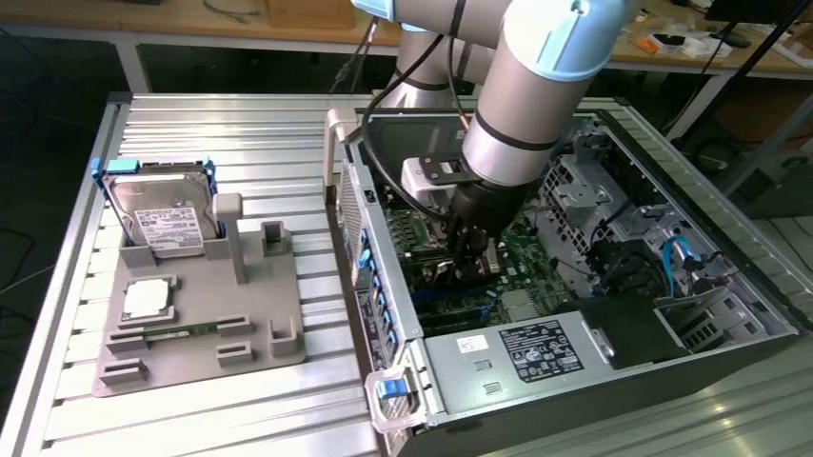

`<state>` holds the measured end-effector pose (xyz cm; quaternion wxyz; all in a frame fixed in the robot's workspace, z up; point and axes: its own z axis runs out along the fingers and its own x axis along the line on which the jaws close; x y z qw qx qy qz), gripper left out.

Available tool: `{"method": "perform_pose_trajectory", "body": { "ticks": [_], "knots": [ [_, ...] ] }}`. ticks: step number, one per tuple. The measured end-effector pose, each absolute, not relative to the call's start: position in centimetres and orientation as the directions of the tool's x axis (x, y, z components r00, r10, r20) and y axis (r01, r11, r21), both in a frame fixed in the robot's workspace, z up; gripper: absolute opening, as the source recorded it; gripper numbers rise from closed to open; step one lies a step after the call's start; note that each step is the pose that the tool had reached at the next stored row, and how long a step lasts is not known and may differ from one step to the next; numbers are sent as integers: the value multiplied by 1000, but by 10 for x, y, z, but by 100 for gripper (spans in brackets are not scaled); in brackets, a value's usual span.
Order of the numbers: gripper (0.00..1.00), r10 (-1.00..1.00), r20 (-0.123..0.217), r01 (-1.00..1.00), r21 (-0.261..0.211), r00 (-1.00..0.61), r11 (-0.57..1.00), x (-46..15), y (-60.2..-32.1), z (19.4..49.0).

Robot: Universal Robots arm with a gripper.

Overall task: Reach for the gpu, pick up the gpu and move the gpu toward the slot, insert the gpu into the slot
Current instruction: 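Insert the gpu into the slot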

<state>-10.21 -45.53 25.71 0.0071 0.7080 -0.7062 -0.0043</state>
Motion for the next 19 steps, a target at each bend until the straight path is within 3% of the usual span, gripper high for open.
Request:
{"method": "perform_pose_trajectory", "body": {
  "ticks": [19],
  "knots": [
    [27, -1000, 2, -1000, 16, 2, -2, -102, -455, 256]
  ]
}}
